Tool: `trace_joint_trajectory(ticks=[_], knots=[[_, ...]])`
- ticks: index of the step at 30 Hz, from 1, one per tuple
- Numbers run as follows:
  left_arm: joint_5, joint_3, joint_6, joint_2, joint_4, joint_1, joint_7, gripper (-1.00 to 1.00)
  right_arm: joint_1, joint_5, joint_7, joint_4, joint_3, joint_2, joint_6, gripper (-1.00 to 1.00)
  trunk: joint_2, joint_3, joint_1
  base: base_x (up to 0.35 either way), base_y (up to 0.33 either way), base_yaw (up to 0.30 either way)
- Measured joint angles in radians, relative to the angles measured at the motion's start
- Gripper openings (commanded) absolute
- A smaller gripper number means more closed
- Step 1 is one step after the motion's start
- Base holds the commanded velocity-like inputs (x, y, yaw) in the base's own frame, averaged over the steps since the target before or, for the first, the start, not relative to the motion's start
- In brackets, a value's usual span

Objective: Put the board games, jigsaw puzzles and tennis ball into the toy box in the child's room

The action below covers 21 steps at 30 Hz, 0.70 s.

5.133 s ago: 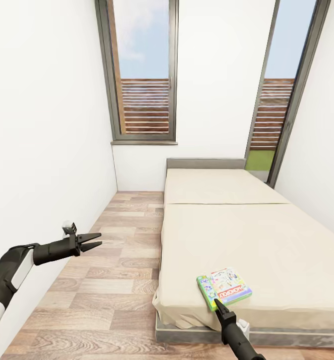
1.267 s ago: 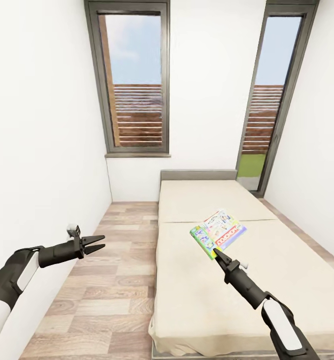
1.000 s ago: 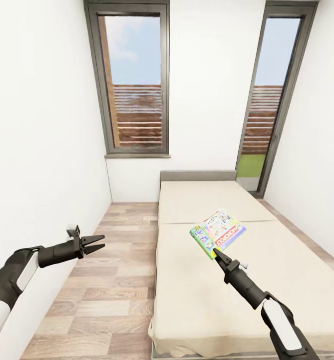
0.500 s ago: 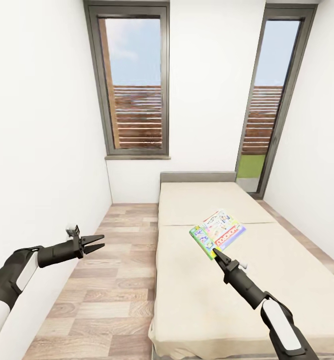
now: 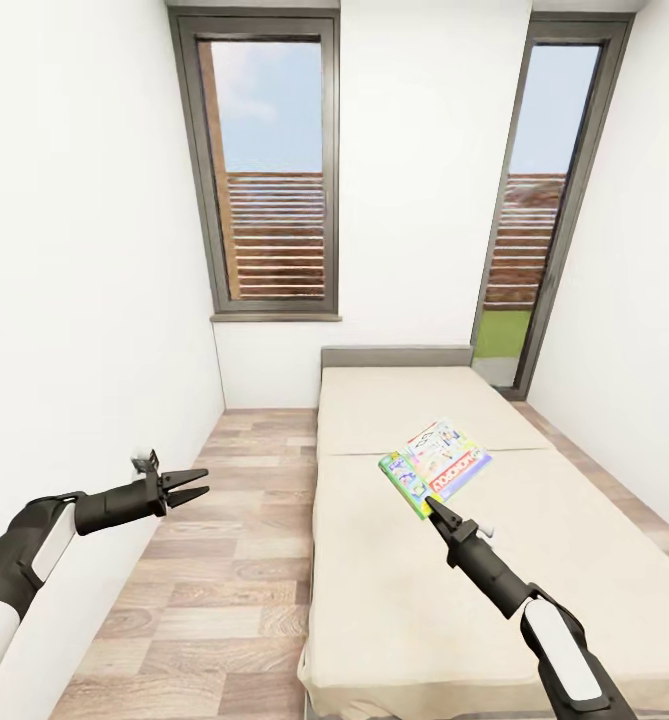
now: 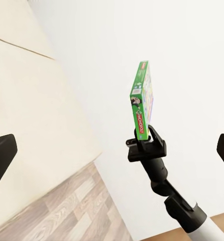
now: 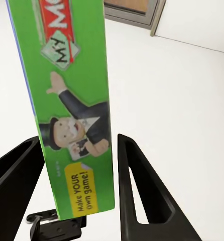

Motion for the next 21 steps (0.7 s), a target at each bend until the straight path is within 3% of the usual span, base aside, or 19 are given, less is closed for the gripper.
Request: trace_joint_trajectory(ticks=[21], knots=[[-0.002, 0.002, -0.020, 0.000, 0.000, 0.000, 0.000, 1.00, 0.000, 0.000, 0.000, 0.005, -0.001, 0.002, -0.002, -1.00, 0.147, 0.066, -0.081, 0.000, 0.000, 0.000]])
